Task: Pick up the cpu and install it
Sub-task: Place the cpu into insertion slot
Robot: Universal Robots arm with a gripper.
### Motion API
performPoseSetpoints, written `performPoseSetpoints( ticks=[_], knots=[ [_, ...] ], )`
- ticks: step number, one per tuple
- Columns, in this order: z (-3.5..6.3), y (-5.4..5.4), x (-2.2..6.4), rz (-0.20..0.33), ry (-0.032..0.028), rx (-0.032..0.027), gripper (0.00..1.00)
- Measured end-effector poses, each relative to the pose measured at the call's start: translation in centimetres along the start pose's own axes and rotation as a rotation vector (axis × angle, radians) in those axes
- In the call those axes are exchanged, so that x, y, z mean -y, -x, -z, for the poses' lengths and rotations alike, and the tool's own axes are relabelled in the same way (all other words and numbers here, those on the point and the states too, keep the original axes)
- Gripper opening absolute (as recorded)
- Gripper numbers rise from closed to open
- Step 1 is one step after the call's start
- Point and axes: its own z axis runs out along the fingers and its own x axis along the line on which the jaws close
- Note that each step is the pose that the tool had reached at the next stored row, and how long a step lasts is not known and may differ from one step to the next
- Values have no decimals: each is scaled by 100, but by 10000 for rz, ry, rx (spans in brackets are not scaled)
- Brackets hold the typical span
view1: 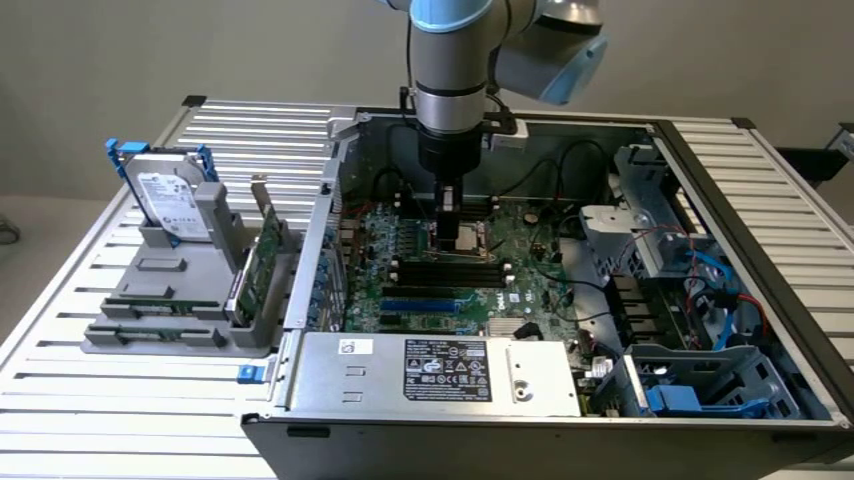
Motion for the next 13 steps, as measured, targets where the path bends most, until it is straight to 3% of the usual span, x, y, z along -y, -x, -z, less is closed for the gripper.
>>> performPoseSetpoints(
  ticks=[13],
  knots=[
    [-26,-3,15,1,0,14,62]
  ],
)
